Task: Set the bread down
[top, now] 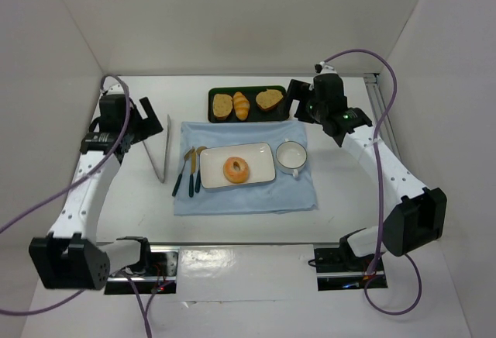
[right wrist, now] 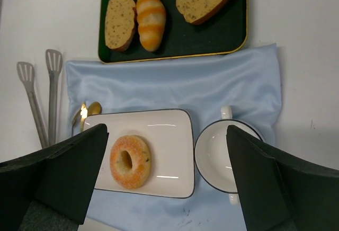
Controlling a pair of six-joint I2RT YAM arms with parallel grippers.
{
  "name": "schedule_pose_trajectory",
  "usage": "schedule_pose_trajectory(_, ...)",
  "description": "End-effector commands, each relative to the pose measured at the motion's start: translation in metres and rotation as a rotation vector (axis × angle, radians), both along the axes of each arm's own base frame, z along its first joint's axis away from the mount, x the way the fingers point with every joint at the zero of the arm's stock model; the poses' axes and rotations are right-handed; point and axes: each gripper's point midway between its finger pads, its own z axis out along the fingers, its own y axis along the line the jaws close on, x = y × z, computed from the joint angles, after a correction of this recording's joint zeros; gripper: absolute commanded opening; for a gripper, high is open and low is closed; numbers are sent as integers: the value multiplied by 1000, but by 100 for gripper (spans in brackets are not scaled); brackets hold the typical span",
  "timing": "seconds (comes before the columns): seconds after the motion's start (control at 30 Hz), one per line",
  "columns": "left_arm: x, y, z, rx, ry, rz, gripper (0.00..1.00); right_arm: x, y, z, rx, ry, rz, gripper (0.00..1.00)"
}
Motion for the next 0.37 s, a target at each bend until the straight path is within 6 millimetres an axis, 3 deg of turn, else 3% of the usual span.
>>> schedule_pose_trajectory(0.0,-16,-38,30,-114,-114,-87,100,5,-8,-8,-50,39,-50,100)
schedule_pose_trajectory(0.2,-70,-77,0,-124,-26,-167,97,3,1,-25,-162,90,-135,100)
schedule_pose_trajectory(0.33,-100,-86,6,-124,-57,-212,97,-6,8,-26,-193,73,-181,100)
